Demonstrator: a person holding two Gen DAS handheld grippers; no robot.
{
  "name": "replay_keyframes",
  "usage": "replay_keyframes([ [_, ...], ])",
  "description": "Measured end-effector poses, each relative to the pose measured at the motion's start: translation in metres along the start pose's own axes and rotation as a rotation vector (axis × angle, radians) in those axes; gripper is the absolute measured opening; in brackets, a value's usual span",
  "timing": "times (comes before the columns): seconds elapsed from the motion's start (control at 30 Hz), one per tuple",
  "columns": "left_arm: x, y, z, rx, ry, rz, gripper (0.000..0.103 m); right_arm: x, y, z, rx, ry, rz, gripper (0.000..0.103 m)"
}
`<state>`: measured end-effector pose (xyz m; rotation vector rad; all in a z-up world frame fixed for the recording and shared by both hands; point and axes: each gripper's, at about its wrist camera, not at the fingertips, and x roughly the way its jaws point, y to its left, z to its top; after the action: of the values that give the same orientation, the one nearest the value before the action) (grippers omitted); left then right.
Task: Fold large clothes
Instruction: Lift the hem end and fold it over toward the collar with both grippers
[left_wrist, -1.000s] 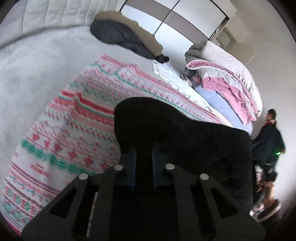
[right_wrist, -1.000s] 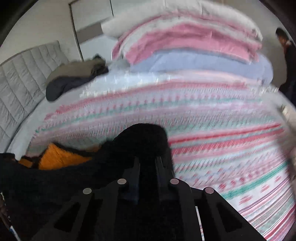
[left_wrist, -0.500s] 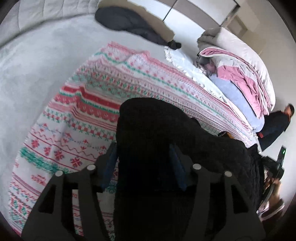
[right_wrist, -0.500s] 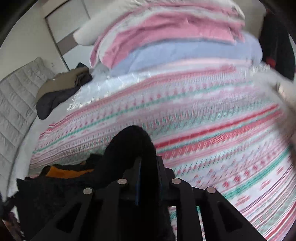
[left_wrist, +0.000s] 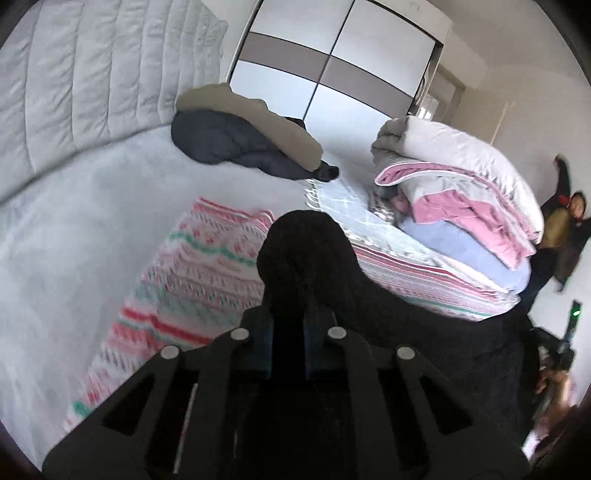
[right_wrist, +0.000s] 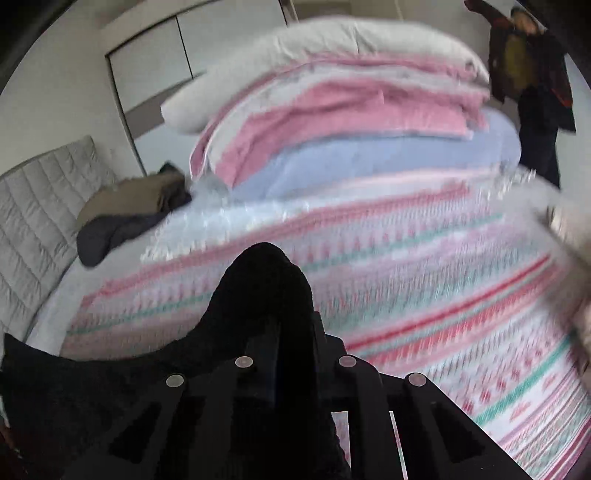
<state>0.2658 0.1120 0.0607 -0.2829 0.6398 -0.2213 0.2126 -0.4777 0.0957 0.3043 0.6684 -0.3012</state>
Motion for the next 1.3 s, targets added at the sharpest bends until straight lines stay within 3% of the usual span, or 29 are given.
replay_keyframes([
  [0.1, 0.041, 0.009, -0.01, 0.003, 0.061, 0.051, 0.013, 0.02, 0.0, 0.009, 0.006, 0.015, -0.037, 0.013],
  [0.27, 0.104, 0.025, -0.059, 0.03, 0.21, 0.131, 0.014, 0.084, -0.012, -0.019, 0.003, 0.171, -0.096, 0.013],
  [0.37, 0.108, 0.029, -0.062, 0.005, 0.238, 0.124, 0.017, 0.116, -0.021, -0.045, 0.013, 0.252, -0.12, 0.017],
  [0.43, 0.101, 0.021, -0.055, 0.033, 0.243, 0.16, 0.027, 0.117, -0.027, -0.051, 0.024, 0.252, -0.124, 0.02],
  [0.53, 0.071, 0.007, -0.047, 0.07, 0.183, 0.205, 0.048, 0.098, -0.022, -0.042, -0.004, 0.218, -0.133, 0.033],
  [0.57, 0.061, 0.003, -0.044, 0.073, 0.164, 0.208, 0.064, 0.091, -0.018, -0.039, -0.02, 0.206, -0.143, 0.036],
  [0.6, 0.048, -0.002, -0.043, 0.072, 0.142, 0.192, 0.072, 0.076, -0.011, -0.033, -0.044, 0.178, -0.147, 0.04],
  [0.67, 0.029, -0.013, -0.043, 0.07, 0.116, 0.135, 0.077, 0.049, 0.006, -0.026, -0.077, 0.124, -0.116, 0.056],
  [0.7, 0.019, -0.023, -0.047, 0.069, 0.118, 0.096, 0.083, 0.039, 0.013, -0.024, -0.082, 0.106, -0.101, 0.07],
  [0.8, 0.018, -0.04, -0.065, 0.071, 0.16, 0.026, 0.085, 0.009, 0.046, -0.033, -0.12, 0.061, -0.007, 0.075],
  [0.87, 0.03, -0.046, -0.088, 0.084, 0.239, 0.04, 0.085, 0.008, 0.062, -0.053, -0.155, 0.109, 0.058, 0.075],
  [1.0, 0.01, -0.04, -0.108, 0.065, 0.202, 0.041, 0.087, 0.028, 0.043, -0.085, -0.099, 0.23, 0.027, 0.075],
  [1.13, -0.022, -0.026, -0.114, -0.017, 0.243, 0.031, 0.092, 0.007, 0.019, -0.095, -0.018, 0.197, 0.007, 0.075],
  [1.23, -0.044, -0.022, -0.123, -0.076, 0.283, 0.03, 0.093, -0.023, 0.032, -0.103, -0.041, 0.163, -0.04, 0.075],
  [1.3, -0.058, -0.02, -0.13, -0.114, 0.289, 0.017, 0.093, -0.05, 0.046, -0.111, -0.077, 0.128, -0.014, 0.075],
])
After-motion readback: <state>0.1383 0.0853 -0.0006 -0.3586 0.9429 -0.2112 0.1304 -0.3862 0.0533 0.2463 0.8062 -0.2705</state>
